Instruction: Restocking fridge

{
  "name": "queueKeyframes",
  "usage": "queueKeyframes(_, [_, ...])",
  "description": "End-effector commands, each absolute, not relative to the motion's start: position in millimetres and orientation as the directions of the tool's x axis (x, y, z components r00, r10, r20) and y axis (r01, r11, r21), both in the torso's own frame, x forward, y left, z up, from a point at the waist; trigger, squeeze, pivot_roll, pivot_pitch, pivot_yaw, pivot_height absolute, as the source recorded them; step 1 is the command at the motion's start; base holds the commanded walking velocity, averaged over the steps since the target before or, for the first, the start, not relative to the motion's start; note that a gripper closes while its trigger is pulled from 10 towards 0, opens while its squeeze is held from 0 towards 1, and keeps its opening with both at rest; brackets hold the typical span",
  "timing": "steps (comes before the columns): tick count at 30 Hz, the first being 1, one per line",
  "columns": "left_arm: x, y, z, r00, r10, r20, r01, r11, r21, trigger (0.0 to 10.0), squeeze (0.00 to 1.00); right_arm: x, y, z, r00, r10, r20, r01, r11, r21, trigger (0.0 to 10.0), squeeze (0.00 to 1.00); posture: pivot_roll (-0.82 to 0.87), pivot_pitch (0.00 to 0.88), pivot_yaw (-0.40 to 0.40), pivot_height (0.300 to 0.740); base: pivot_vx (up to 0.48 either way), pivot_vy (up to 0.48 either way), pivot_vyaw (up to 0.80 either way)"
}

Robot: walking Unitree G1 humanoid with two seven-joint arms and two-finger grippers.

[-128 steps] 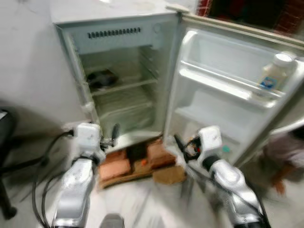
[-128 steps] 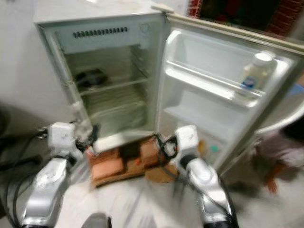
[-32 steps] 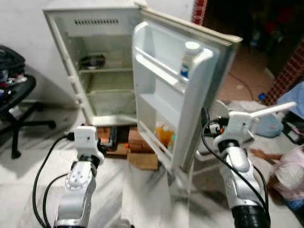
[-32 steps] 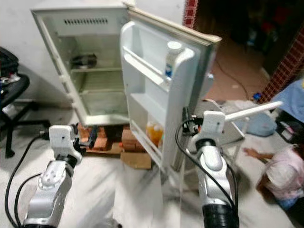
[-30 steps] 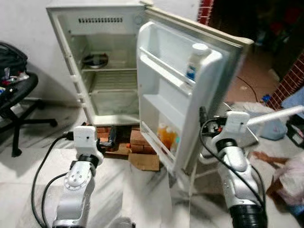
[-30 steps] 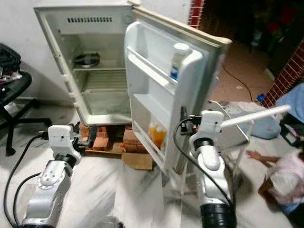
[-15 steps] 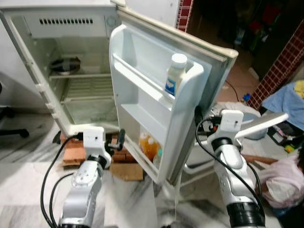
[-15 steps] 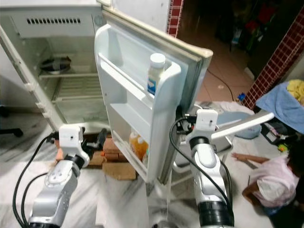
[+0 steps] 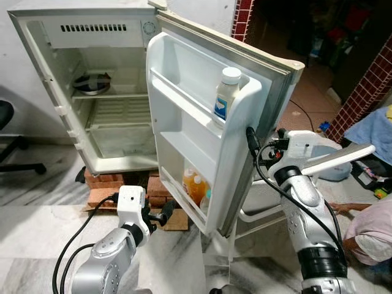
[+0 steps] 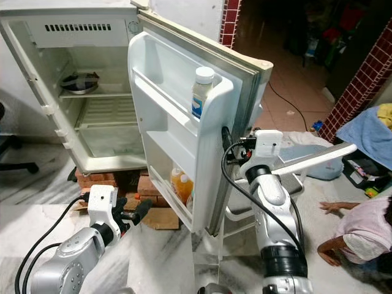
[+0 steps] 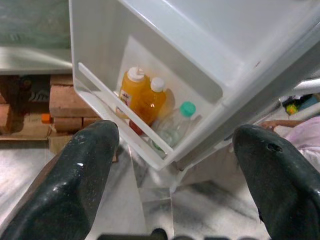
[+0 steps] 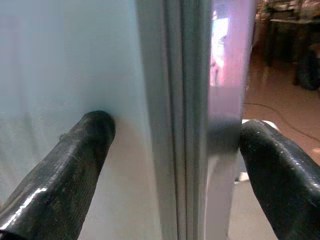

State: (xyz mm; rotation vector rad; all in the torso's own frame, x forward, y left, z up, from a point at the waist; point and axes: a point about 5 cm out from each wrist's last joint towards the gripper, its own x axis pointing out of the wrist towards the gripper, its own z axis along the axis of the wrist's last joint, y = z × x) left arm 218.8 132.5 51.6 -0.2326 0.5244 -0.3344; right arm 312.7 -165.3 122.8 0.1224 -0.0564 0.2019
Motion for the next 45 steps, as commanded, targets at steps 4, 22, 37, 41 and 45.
queueKeyframes(4, [216.8, 128.5, 53.9, 0.770, -0.408, -0.491, 0.296, 0.910, -0.292, 10.0, 0.00, 317.8, -147.9, 140.8, 0.923, 0.363, 0.125, -0.381, 0.909, 0.172, 10.0, 0.00, 0.12, 0.000, -0.043, 0.740, 0.000, 0.000, 0.00])
queueKeyframes(22, [203.6, 117.0, 49.0, 0.664, -0.481, -0.572, 0.358, 0.876, -0.322, 10.0, 0.00, 287.4, -132.2, 180.7, 0.699, 0.674, 0.239, -0.711, 0.617, 0.338, 10.0, 0.00, 0.10, 0.000, -0.044, 0.740, 0.000, 0.000, 0.00])
queueKeyframes(37, [232.7, 148.3, 74.0, 0.909, -0.193, -0.370, 0.187, 0.981, -0.052, 10.0, 0.00, 277.2, -153.9, 111.4, 0.962, 0.272, 0.004, -0.268, 0.944, 0.192, 10.0, 0.00, 0.10, 0.000, -0.052, 0.740, 0.000, 0.160, 0.00])
queueKeyframes(41, [243.8, 154.4, 86.1, 0.952, -0.151, -0.266, 0.175, 0.982, 0.069, 10.0, 0.00, 278.4, -152.5, 103.8, 0.977, 0.215, -0.014, -0.210, 0.964, 0.164, 10.0, 0.00, 0.11, 0.000, -0.051, 0.740, 0.000, 0.480, 0.00])
queueKeyframes(45, [254.0, 166.1, 93.2, 0.976, -0.115, -0.185, 0.142, 0.980, 0.140, 10.0, 0.00, 284.4, -150.9, 102.8, 0.986, 0.167, -0.023, -0.163, 0.979, 0.123, 10.0, 0.00, 0.11, 0.000, -0.037, 0.740, 0.000, 0.480, 0.00])
